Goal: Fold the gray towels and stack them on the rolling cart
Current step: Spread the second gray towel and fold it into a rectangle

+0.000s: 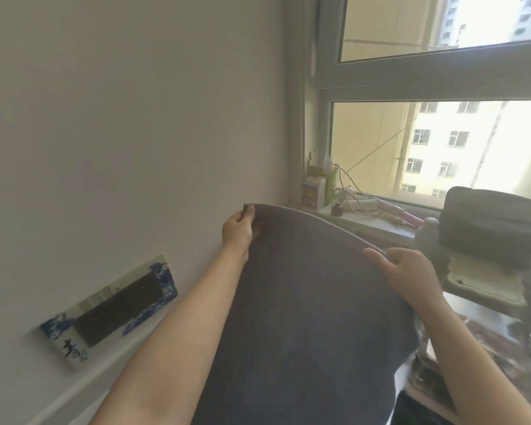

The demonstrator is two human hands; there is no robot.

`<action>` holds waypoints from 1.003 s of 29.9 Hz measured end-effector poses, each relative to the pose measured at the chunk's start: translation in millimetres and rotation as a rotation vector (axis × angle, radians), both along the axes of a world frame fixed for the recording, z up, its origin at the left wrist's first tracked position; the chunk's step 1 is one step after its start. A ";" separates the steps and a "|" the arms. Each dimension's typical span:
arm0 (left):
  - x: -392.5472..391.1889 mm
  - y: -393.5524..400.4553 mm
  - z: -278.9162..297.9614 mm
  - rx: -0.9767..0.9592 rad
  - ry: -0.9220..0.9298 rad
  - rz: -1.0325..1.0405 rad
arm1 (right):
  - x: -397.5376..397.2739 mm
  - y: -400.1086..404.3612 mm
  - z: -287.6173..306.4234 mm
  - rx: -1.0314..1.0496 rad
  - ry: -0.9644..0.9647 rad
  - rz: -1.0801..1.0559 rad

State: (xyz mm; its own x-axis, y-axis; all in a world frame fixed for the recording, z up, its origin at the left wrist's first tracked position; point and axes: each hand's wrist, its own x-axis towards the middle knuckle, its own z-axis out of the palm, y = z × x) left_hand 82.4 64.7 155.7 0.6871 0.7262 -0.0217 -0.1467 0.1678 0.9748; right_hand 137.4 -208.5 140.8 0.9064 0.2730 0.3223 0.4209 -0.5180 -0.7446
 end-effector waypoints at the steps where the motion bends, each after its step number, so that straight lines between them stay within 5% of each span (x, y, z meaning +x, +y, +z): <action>1: -3.7 -2.7 -1.4 -0.008 0.009 -0.007 | -2.3 2.4 -1.9 -0.025 0.016 0.037; 9: -79.9 -0.2 -19.7 -0.190 0.070 -0.016 | -56.4 36.5 -13.6 -0.026 0.070 0.287; 15: -189.3 26.2 -22.4 -0.423 -0.092 0.081 | -145.0 83.9 -5.7 0.005 0.058 0.527; 30: -556.7 55.3 -62.8 -0.469 -0.207 0.393 | -496.1 155.0 -27.1 -0.124 0.245 1.130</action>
State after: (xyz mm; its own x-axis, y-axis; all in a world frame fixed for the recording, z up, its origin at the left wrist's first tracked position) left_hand -474.3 120.1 92.9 0.3962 0.8700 -0.2934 -0.4609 0.4648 0.7560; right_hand -358.7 -53.5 113.7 0.1607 0.9832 0.0867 0.5417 -0.0144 -0.8405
